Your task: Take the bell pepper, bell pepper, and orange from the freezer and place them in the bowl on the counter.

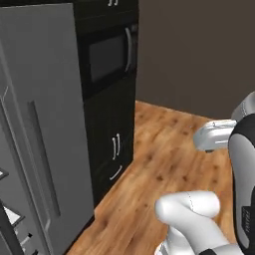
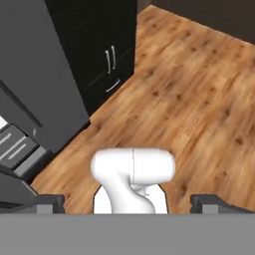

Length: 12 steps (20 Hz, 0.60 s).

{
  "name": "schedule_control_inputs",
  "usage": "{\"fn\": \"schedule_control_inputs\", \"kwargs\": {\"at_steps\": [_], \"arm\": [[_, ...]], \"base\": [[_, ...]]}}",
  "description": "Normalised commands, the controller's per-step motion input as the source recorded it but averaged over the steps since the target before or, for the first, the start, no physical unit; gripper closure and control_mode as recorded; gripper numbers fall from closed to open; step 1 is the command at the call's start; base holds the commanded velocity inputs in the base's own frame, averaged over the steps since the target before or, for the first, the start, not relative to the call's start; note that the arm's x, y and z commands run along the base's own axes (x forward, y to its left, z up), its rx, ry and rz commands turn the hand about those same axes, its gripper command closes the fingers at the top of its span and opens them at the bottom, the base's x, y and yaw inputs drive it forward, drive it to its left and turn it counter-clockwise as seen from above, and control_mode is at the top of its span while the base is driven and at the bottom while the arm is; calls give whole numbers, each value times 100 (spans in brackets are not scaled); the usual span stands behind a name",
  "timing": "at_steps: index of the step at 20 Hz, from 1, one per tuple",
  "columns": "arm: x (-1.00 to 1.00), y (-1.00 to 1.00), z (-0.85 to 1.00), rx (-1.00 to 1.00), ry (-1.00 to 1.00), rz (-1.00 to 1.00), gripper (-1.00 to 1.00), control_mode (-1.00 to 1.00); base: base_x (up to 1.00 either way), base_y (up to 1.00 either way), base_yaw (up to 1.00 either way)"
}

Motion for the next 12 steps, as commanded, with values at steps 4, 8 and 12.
{"fn": "schedule_control_inputs", "kwargs": {"at_steps": [4, 8, 12], "arm": [[0, 0, 0, 0, 0, 0, -100, 100], [0, 0, 0, 0, 0, 0, -100, 100], [0, 0, 0, 0, 0, 0, -100, 100]], "base": [[68, -9, 82], [65, -8, 82], [74, -11, 78]]}}
